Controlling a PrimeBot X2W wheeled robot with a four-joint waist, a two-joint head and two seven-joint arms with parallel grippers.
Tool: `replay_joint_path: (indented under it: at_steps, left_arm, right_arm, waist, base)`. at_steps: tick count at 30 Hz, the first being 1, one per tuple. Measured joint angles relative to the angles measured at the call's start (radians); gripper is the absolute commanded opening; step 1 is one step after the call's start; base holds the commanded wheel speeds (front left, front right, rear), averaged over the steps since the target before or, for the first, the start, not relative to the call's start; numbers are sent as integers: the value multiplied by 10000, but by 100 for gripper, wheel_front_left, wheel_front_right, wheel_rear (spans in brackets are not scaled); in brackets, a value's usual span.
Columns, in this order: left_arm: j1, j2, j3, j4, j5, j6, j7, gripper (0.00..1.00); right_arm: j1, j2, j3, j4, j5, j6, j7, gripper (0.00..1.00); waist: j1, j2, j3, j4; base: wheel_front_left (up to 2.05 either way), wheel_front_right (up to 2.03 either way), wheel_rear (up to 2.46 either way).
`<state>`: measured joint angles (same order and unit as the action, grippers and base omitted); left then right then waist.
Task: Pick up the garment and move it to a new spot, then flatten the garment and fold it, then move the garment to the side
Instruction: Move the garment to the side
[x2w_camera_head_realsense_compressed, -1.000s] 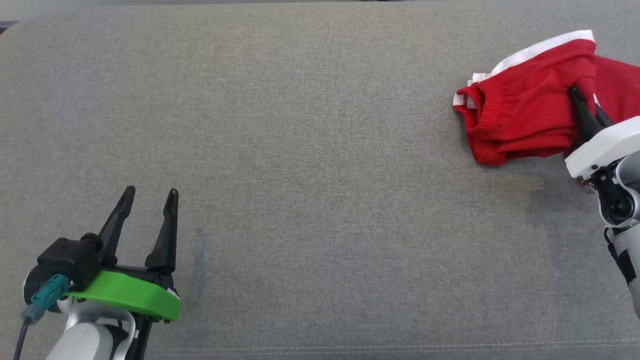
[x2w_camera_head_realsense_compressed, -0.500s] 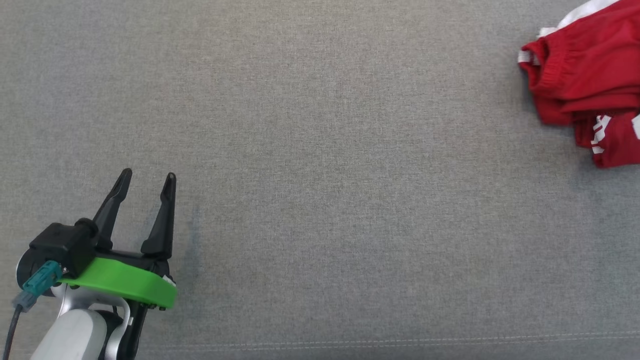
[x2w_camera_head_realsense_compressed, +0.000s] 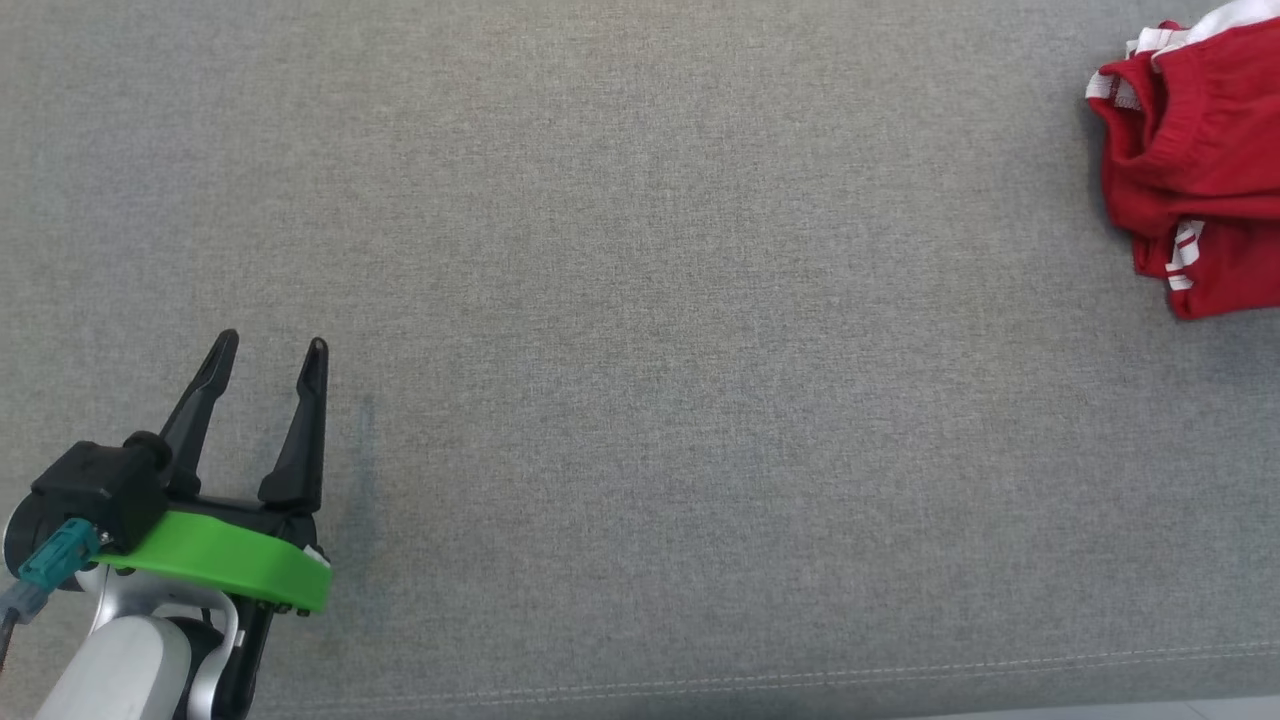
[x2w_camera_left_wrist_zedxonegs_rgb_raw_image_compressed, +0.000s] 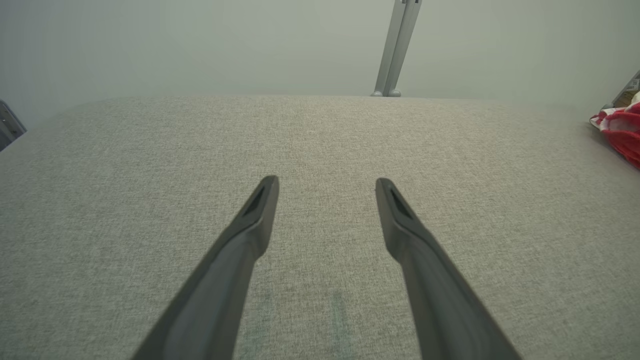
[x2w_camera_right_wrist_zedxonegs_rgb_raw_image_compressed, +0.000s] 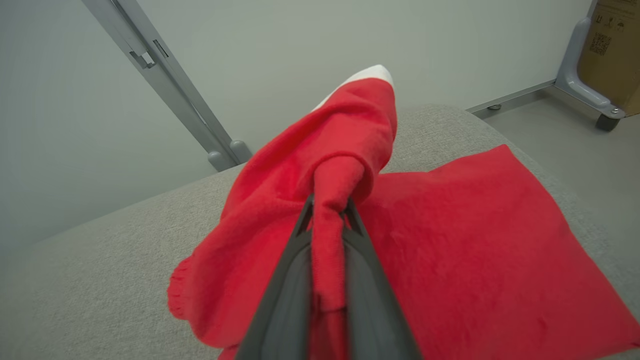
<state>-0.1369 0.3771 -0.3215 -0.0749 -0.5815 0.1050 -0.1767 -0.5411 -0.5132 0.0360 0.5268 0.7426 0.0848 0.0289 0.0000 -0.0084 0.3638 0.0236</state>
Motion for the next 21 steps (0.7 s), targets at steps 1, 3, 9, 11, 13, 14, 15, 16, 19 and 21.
replay_joint_path:
  at_steps: [1,3,9,11,13,14,15,16,19,21]
  left_arm:
    - [-1,42,6,-13,0,0,10,100]
    - [-1,142,35,-44,0,0,52,100]
    - [-37,186,31,-163,2,-4,102,100]
    - [-110,192,12,-157,6,-17,157,100]
    - [-198,192,-4,-111,33,-92,173,100]
    - [-235,192,-2,-67,33,-92,171,100]
    - [-252,192,6,-35,33,-92,171,100]
    - [-255,192,8,-15,33,-92,171,100]
    - [-255,159,10,75,33,-92,84,100]
    - [-254,130,19,150,33,-92,17,100]
  right_arm:
    - [12,-56,-69,44,10,-79,-2,0]
    - [12,-198,-249,140,13,-194,-17,0]
    - [12,-550,-439,671,-276,-815,-253,65]
    - [12,-556,-477,901,-472,-1112,-445,100]
    - [18,-594,-554,1166,-780,-1534,-669,100]
    - [33,-633,-587,1264,-899,-1697,-809,100]
    - [67,-675,-608,1315,-970,-1806,-917,100]
    - [116,-723,-631,1346,-1009,-1839,-1003,100]
    - [195,-715,-642,1358,-1022,-1822,-1348,100]
    - [195,-604,-571,1241,-1149,-1785,-1622,100]
  waist:
    - [0,0,39,-19]
    - [0,0,126,-56]
    - [0,0,472,-109]
    - [0,0,546,-90]
    - [0,0,569,-41]
    - [0,0,562,-20]
    - [0,0,543,-9]
    - [0,0,520,0]
    - [0,0,420,11]
    - [0,0,321,5]
  base:
    - [0,0,0]
    - [0,0,0]
    - [0,0,0]
    - [0,0,0]
    - [0,0,0]
    - [0,0,0]
    - [0,0,0]
    - [0,0,0]
    - [0,0,0]
    - [0,0,0]
